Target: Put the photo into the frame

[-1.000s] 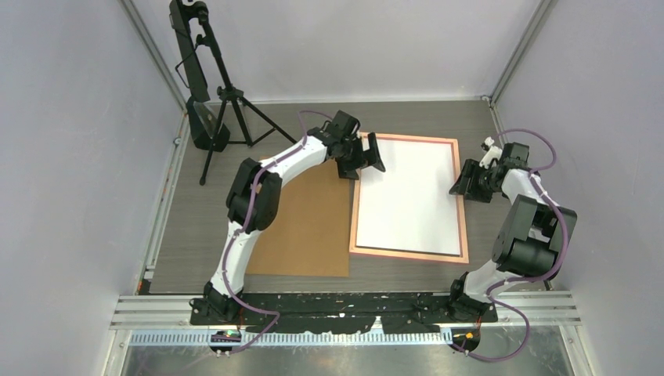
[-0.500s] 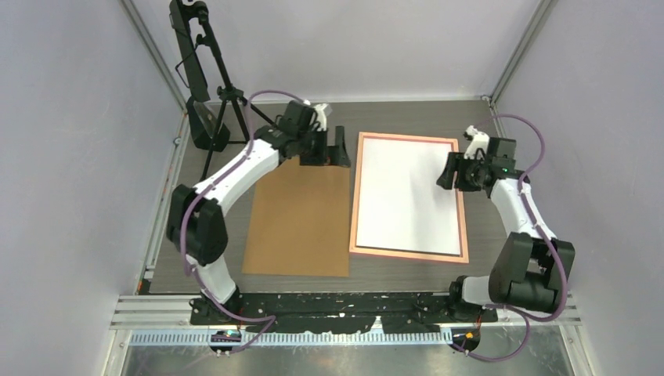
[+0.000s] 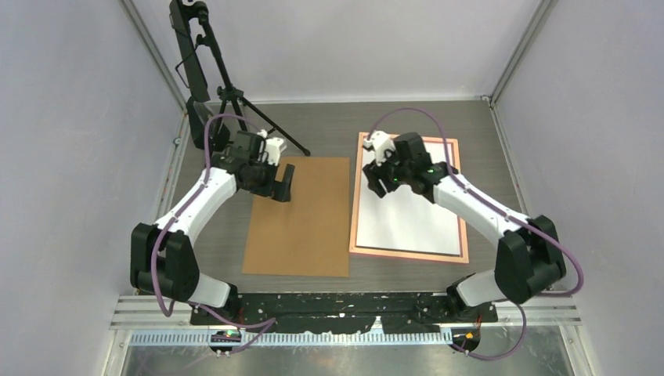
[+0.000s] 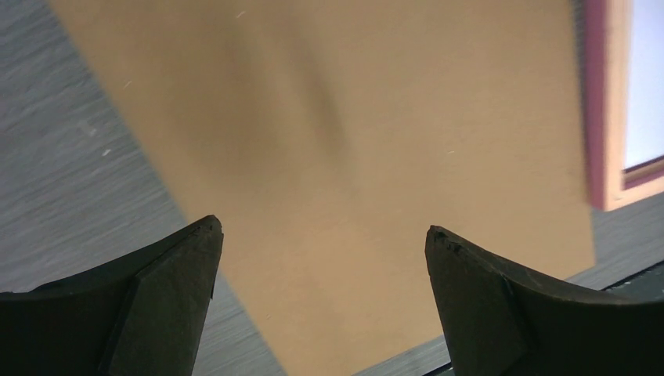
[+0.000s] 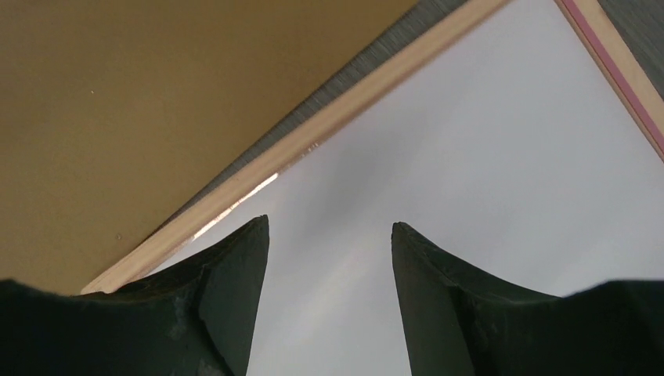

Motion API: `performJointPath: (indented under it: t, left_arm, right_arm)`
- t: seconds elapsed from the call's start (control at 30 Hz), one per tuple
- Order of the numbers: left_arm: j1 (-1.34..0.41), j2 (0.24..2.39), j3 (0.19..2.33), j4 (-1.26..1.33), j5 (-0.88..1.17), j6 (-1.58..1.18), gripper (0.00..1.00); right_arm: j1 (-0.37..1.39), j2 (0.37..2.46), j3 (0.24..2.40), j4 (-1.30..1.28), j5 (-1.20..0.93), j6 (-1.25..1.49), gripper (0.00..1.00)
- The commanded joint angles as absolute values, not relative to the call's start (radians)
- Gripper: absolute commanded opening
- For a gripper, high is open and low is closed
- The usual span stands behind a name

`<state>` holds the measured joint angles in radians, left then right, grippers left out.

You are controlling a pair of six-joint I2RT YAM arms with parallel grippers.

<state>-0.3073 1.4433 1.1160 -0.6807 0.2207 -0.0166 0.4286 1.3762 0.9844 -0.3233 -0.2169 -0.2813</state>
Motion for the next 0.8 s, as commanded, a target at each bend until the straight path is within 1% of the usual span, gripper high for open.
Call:
performJointPath:
  t: [0.0,0.2,0.4,0.57,0.77]
  left_arm:
    - [-0.194,1.423,1.091,-0.757,0.247,0.089,1.0]
    - [-0.08,1.451,1.078,-0.803,0.325,0.11,0.99]
    - [-0.011,1.44,1.048,-0.791,0.358,0.109,1.0]
    - [-0.005,1.437,1.036,-0.787,0.374,0.11,1.0]
    - [0.041,1.453,1.034,-0.776,0.386,0.11,1.0]
  right_arm:
    - [0.544,1.485,1.106,-0.256,-0.155,-0.326,0.65]
    - [0.662,1.646,1.185,-0.251,-0.12,-0.357,0.63]
    - [0.71,1.77,1.24,-0.27,-0.014,-0.397,0.6]
    - [0.724,1.821,1.229,-0.29,0.123,-0.427,0.59]
    - [0.725,1.811,1.166,-0.292,0.184,-0.451,0.58]
